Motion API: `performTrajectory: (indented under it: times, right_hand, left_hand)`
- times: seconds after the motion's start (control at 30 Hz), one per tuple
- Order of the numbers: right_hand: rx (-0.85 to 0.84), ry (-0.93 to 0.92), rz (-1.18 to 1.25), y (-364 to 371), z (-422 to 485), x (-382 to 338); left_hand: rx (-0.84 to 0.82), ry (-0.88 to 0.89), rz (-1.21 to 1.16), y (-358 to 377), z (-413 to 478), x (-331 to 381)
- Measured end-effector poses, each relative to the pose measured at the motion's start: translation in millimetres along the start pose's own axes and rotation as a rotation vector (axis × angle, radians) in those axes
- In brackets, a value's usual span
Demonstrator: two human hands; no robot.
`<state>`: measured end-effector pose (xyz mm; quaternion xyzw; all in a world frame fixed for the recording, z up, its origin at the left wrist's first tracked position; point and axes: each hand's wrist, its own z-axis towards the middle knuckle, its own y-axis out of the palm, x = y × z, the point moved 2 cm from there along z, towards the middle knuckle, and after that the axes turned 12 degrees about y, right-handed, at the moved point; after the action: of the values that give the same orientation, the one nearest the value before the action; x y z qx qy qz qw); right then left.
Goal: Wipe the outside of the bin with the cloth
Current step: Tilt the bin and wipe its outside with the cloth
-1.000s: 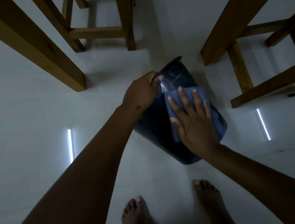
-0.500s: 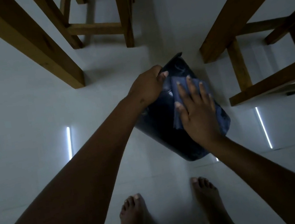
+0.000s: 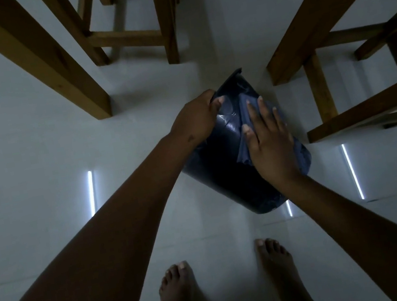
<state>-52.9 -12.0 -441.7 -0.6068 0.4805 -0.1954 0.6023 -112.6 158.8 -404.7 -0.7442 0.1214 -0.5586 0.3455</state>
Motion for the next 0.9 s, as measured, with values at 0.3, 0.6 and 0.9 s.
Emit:
performTrajectory:
  times: [0.3, 0.6, 0.9]
  right_hand:
    - [0.074, -0.208, -0.175, 14.0, -38.6, -2.3]
    - [0.060, -0.039, -0.109, 8.2, -41.0, 1.5]
    - [-0.045, 0.002, 0.042, 6.7, -17.2, 4.5]
  left_hand:
    - [-0.001, -0.023, -0.090, -3.4, -4.9, -0.8]
    - [0.071, 0.003, -0.018, -0.6, -26.4, -7.5]
    - [-0.063, -0.028, 0.026, -3.8, 0.8, 5.0]
